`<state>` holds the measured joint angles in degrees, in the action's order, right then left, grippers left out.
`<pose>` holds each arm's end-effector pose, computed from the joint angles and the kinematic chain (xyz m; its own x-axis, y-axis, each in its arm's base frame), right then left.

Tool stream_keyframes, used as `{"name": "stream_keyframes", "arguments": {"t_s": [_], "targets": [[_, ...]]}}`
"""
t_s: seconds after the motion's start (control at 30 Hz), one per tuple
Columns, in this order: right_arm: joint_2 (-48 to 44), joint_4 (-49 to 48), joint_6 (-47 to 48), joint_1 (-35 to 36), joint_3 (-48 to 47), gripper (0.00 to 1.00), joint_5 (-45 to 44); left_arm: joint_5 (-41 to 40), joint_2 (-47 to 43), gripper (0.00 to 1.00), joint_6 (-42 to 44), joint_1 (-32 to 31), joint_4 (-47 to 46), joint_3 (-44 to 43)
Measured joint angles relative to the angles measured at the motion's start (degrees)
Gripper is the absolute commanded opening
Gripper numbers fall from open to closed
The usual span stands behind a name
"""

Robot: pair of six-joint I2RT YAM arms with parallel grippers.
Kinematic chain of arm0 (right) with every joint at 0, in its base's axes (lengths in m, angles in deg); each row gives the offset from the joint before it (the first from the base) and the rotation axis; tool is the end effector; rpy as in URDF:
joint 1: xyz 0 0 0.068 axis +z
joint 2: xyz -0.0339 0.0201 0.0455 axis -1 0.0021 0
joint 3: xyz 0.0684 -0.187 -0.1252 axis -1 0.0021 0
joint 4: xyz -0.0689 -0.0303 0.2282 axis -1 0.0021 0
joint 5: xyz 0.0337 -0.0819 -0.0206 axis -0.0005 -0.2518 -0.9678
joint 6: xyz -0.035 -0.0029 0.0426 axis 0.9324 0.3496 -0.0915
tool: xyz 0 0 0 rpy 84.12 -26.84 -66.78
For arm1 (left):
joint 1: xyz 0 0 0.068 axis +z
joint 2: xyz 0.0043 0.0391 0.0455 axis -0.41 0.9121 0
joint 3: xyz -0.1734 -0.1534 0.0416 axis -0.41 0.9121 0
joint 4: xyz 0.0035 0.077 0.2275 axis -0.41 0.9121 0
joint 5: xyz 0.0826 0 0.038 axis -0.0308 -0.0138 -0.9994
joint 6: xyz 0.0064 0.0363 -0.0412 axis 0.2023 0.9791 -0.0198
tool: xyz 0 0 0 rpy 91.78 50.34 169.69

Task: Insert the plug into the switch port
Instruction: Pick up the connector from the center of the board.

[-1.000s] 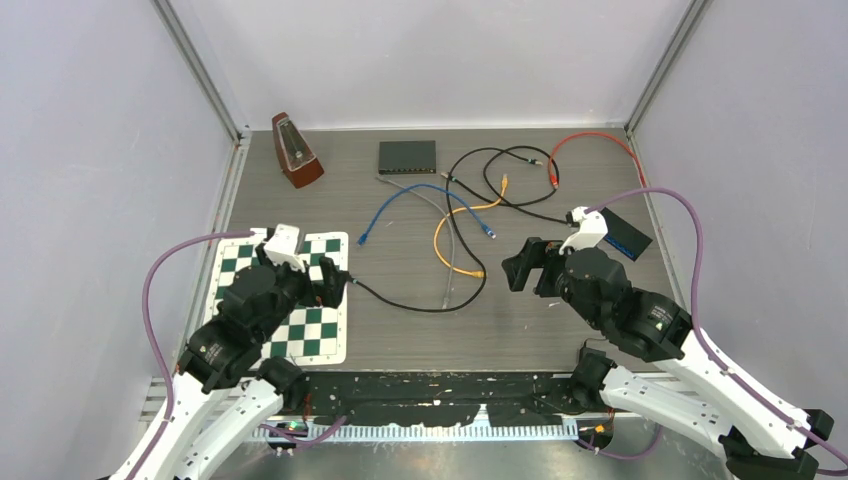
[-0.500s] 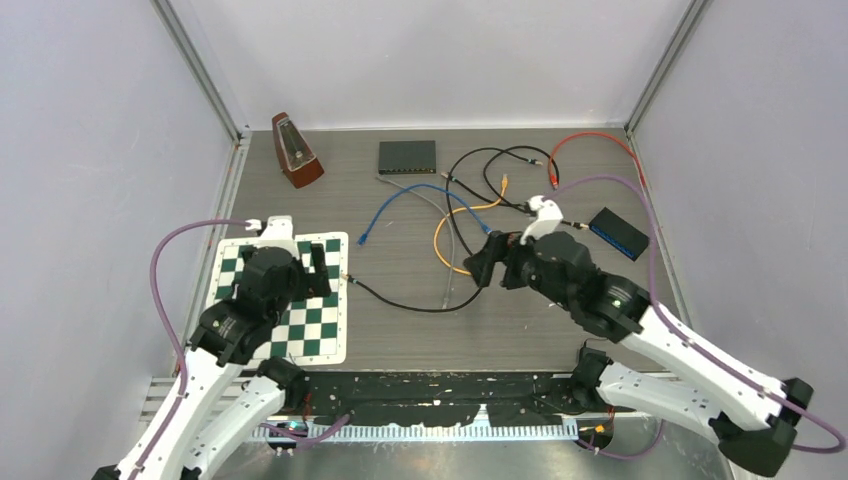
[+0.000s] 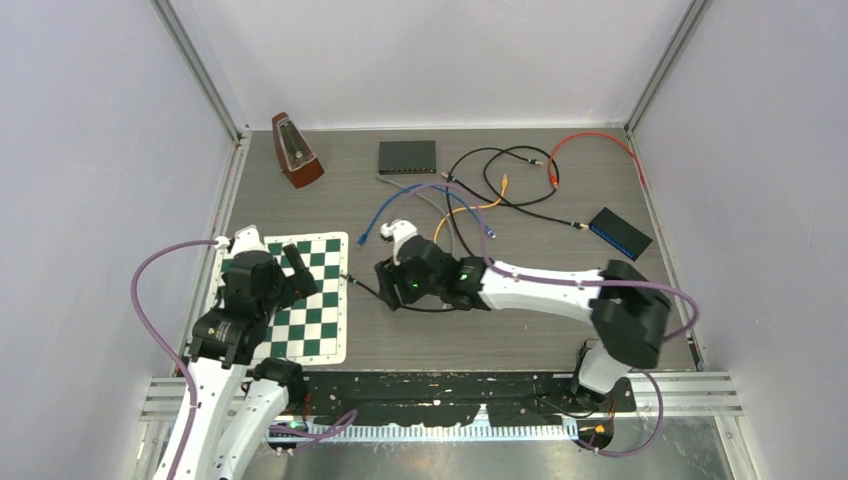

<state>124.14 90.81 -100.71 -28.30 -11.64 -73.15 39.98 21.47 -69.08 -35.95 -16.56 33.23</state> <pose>0.1603 0.2904 0.2108 -0.6124 -0.2780 -0.7400 -0.6549 0.7027 0.2780 0.1192 -0.0154 0.2651 -0.5478 -0.3962 -0.7369 -0.3121 0.9139 -0.2595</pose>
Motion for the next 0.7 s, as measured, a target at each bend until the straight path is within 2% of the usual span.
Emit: {"name": "stream_keyframes", "arguments": {"t_s": [0.23, 0.53, 0.6, 0.7], "targets": [[15.28, -7.56, 5.79, 2.60, -8.17, 0.55, 1.22, -0.68, 0.20, 1.00, -2.03, 0.85, 1.36, 0.09], [22.38, -8.72, 8.79, 2.60, -8.46, 0.46, 0.04, 3.89, 1.38, 1.00, -1.05, 0.90, 1.31, 0.35], [22.80, -8.79, 9.05, 2.60, -8.41, 0.42, -0.07, 4.92, 1.86, 1.00, -0.81, 0.90, 1.20, 0.42], [22.80, -10.01, 9.38, 2.60, -7.65, 0.28, -0.68, 6.29, 2.67, 1.00, -0.20, 0.90, 0.96, 0.42]]}}
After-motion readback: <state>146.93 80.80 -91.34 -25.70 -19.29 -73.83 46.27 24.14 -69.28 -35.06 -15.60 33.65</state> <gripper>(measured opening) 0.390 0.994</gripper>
